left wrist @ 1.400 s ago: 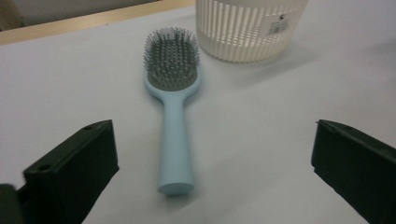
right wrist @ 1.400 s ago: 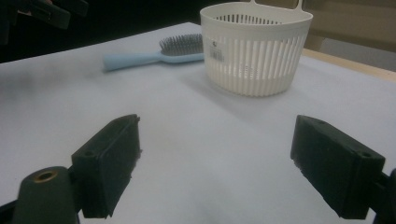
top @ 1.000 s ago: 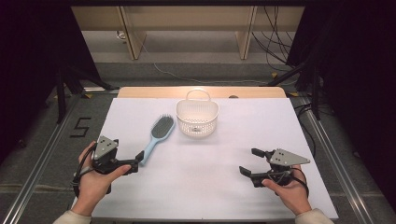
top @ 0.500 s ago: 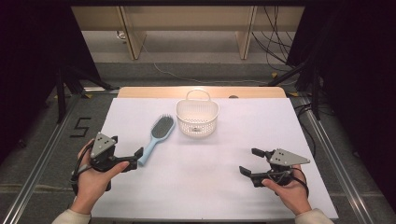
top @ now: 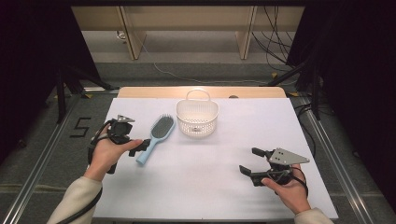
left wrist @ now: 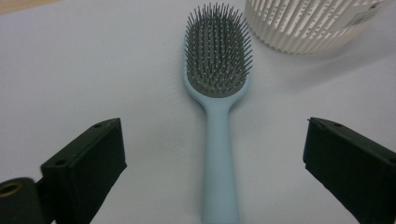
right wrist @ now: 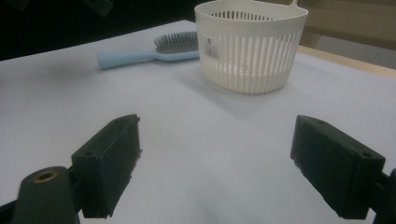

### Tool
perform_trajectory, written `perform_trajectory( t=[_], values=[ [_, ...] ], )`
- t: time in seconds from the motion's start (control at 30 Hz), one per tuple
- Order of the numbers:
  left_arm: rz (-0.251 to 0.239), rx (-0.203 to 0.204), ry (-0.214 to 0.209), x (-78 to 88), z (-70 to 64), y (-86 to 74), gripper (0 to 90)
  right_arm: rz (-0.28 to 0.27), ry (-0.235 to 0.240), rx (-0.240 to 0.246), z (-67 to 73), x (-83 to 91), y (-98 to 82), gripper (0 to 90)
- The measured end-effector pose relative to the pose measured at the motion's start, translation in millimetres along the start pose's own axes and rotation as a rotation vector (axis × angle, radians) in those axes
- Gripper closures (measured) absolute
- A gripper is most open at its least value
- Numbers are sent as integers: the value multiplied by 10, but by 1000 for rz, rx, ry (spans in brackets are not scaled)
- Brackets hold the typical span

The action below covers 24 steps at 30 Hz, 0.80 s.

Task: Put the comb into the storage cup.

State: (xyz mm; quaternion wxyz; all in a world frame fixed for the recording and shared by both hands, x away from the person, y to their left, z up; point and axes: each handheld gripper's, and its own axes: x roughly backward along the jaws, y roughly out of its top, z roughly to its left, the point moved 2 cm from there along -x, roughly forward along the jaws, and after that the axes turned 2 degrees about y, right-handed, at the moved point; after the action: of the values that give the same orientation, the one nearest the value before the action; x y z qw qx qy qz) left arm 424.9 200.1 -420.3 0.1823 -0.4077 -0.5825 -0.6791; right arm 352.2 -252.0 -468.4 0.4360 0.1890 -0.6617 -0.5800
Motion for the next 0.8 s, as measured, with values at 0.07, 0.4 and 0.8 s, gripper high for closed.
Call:
perform_trajectory(
  t=[0.07,0.4,0.8],
  values=[
    [86,-16,7,-134,2,68,88,0,1,-1,-5,2,-2,164],
    [291,-52,-11,-538,-48,159,139,1,3,1,-1,-1,-2,164],
    [339,-36,9,-774,-49,194,152,3,3,-1,-6,0,-6,164]
  ],
)
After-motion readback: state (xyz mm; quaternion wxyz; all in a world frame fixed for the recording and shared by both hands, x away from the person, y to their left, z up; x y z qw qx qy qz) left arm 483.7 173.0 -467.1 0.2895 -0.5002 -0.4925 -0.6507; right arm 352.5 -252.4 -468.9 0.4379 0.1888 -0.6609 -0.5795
